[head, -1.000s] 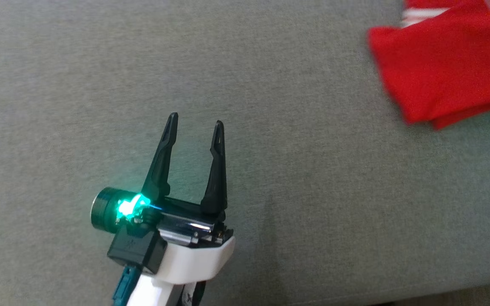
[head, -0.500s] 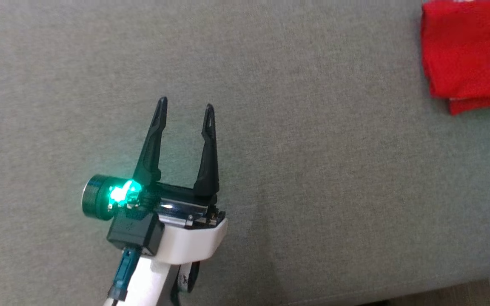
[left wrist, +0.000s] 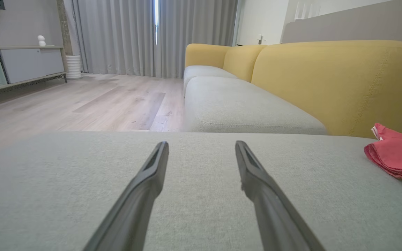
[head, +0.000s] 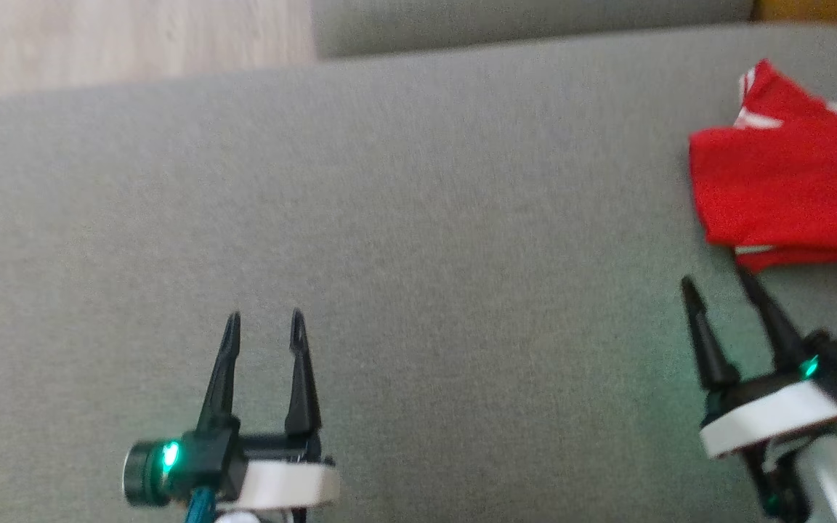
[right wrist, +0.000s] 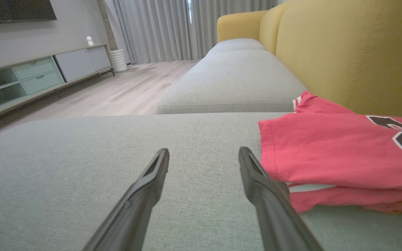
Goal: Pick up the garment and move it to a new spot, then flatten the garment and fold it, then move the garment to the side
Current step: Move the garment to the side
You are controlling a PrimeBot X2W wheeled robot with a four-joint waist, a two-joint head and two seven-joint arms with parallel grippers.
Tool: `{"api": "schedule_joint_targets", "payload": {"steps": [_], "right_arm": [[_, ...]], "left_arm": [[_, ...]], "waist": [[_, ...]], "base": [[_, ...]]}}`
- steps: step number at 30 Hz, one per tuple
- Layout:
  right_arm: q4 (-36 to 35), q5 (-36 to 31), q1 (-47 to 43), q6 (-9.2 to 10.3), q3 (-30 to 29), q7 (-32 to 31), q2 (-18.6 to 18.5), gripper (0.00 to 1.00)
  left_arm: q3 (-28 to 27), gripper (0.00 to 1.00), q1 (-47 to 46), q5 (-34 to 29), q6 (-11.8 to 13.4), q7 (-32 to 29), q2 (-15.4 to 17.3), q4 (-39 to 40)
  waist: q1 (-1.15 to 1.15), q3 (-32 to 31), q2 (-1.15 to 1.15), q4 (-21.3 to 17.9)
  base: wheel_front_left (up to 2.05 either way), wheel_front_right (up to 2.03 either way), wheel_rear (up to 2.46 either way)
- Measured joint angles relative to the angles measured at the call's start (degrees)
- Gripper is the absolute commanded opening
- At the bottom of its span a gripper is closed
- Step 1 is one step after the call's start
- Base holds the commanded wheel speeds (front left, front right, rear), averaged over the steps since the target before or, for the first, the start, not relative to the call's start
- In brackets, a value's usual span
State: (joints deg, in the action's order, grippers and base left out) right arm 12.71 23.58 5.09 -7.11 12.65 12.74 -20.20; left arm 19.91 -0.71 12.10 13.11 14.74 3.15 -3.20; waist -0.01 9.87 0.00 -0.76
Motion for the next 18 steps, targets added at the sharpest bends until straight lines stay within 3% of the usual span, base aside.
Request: {"api": "schedule_joint_targets", "payload": {"steps": [3, 10, 14, 18], "right_arm": [[1.3, -4.0, -2.3, 0.00, -1.0, 1.5, 4.1, 1.00], [-7.3, -15.8, -13.6, 0.00, -7.9, 1.6, 12.9, 1.00], [-7.9, -17.4, -20.0, 0.00, -9.6, 1.6, 15.7, 1.00], [-7.9, -18.5, -21.4, 0.00, -8.3, 1.6, 16.2, 1.00]], "left_arm": [[-1.1, 1.00, 3.0, -0.5, -0.2, 0.0, 0.0, -0.6], [-5.0, 1.00, 11.8, -3.8, -1.6, 0.0, 0.0, 1.5], [-5.9, 1.00, 16.1, -4.6, -3.0, 0.0, 0.1, 3.2], [-6.9, 1.00, 19.1, -5.2, -4.3, 0.0, 0.1, 1.6]], "waist": [[0.00, -4.2, 0.00, 0.7], [0.00, -11.8, 0.00, 2.0], [0.00, -15.2, 0.00, 2.6], [0.00, -18.0, 0.00, 3.0]], "base": [[0.00, 0.00, 0.00], [0.00, 0.00, 0.00], [0.00, 0.00, 0.00], [0.00, 0.00, 0.00]]}}
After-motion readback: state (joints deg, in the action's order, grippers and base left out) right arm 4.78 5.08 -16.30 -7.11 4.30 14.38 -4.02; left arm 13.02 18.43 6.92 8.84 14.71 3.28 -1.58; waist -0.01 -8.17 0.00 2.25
